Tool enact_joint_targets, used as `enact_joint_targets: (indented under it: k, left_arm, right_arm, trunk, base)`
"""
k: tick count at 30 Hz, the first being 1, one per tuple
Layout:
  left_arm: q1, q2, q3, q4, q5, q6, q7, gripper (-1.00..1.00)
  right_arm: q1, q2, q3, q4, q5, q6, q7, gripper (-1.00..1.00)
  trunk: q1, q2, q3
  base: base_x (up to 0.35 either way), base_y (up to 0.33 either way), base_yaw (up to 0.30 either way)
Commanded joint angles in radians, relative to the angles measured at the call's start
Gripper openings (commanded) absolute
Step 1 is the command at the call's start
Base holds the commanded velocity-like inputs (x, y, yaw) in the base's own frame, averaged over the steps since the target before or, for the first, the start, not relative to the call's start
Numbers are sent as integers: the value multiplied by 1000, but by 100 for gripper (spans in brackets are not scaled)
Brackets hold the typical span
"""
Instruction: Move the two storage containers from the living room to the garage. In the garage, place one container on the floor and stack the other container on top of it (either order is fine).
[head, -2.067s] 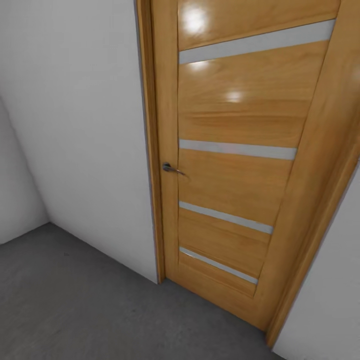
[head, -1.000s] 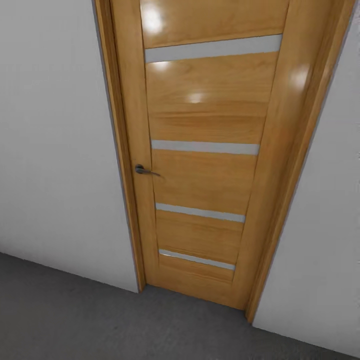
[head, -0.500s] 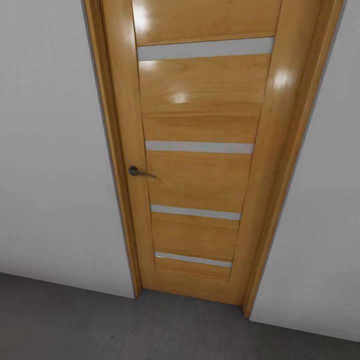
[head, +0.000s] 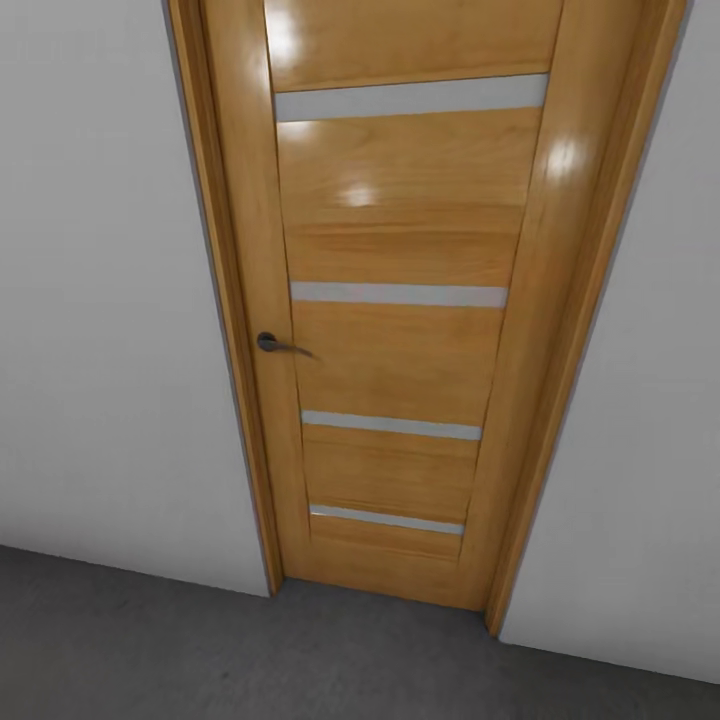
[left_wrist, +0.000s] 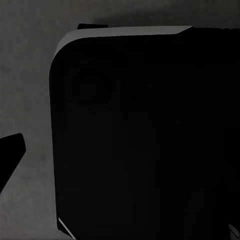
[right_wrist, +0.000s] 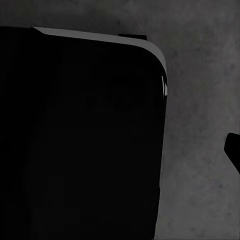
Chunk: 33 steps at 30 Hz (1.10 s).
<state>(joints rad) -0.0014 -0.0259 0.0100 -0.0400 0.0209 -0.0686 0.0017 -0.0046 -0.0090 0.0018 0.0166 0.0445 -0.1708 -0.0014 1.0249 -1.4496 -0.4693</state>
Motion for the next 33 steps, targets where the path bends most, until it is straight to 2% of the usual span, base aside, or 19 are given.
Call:
enact_joint_targets:
  k: [1,20,26,33]
  left_arm:
    - [0,0,1,0,2,-2,0,100]
    - [0,0,1,0,2,-3,0,100]
    - [0,0,0,0,2,-3,0,100]
    - [0,0,1,0,2,-3,0,100]
  right_arm:
    - [-1,0,0,2,5,-5,0,100]
    - [0,0,0,2,3,-7,0,100]
    - [0,0,0,2,3,-7,0,100]
    - [0,3,-3,2,4,-7,0,100]
  trunk:
    - [0,0,-1]
    - [0,0,-1]
    - [0,0,-1]
    - [0,0,-1]
  base:
    - [64,0,0]
    - [240,7,0]
    - [263,111,-2]
    - [251,185,-182]
